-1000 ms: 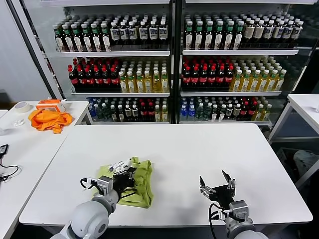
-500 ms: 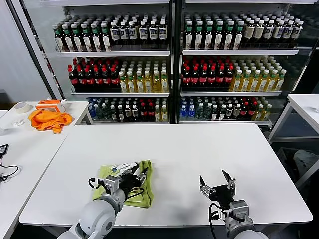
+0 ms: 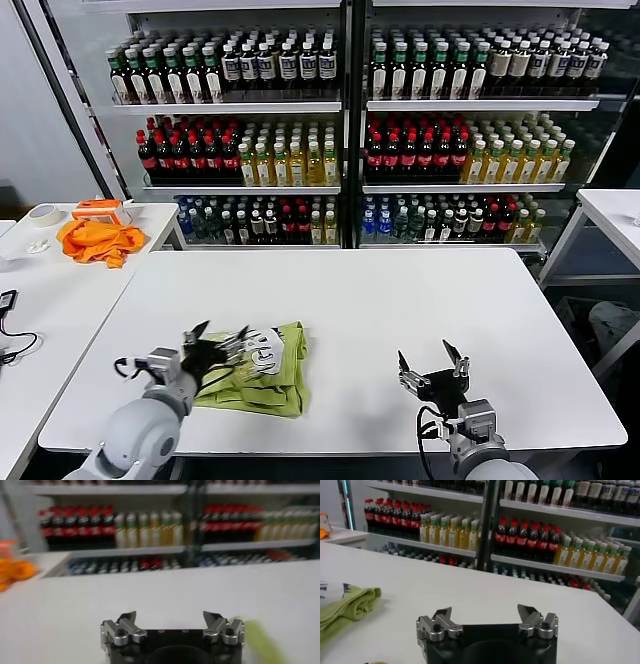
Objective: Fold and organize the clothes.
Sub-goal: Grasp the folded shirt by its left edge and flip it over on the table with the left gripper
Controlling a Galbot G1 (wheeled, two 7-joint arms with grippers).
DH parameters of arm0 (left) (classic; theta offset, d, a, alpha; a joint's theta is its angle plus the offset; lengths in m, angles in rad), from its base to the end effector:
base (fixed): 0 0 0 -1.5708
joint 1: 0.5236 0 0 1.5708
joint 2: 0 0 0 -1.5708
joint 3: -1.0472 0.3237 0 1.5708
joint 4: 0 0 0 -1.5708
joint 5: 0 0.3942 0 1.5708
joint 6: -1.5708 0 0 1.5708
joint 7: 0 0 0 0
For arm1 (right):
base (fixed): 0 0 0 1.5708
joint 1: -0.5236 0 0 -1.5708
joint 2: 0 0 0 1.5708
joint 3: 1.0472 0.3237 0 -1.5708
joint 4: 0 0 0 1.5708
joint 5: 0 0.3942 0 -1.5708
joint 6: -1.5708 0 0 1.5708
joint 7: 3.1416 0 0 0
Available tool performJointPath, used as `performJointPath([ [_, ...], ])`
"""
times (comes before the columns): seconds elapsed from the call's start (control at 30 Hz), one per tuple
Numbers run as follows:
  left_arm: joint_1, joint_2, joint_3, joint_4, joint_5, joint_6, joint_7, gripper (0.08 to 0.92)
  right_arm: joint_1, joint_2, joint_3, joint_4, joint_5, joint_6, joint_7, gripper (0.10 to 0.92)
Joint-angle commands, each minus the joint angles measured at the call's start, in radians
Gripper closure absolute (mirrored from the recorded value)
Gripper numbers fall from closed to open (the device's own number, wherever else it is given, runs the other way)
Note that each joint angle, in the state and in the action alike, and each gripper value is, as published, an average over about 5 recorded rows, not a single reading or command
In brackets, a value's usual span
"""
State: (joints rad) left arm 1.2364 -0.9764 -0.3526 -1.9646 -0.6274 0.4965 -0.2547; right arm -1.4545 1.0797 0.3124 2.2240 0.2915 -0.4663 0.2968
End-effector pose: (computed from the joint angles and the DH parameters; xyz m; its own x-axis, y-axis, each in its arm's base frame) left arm 0.3189 0.0452 -0.2419 -0.8942 0.1067 0.4348 0.1276 0.9916 0.0191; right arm 0.2394 0.0182 -0.2178 -0.9437 -0.1052 0.3136 -0.1606 0.9746 -0.1562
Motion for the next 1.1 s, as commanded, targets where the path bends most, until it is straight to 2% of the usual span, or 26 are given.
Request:
performJointPath([
  [0.03,0.102,0.006,-0.120,0.056,0.040,0.048,-0.031,0.178,-0.001,-0.009,0.000,0.004,0.001,0.000,0.001,0.203],
  [0.23,0.086,-0.032,-0.092,0.056,0.016,0.069,-0.010,0.177,-0.007,-0.020,0.008,0.005,0.005,-0.002,0.002,0.203],
  [0.67,0.089,-0.041,-0.076,0.070,-0.019,0.078,0.019,0.191,0.004,-0.011,-0.002,-0.002,0.014,-0.005,0.008,0.203],
  [0.73,0.094,-0.045,-0.076,0.069,-0.020,0.078,0.028,0.222,0.002,-0.012,-0.003,0.002,0.014,-0.007,0.008,0.203],
  [1.1,0.107,-0.059,-0.076,0.078,-0.017,0.046,0.068,0.536,-0.005,-0.014,-0.003,0.008,0.013,-0.008,0.008,0.203],
])
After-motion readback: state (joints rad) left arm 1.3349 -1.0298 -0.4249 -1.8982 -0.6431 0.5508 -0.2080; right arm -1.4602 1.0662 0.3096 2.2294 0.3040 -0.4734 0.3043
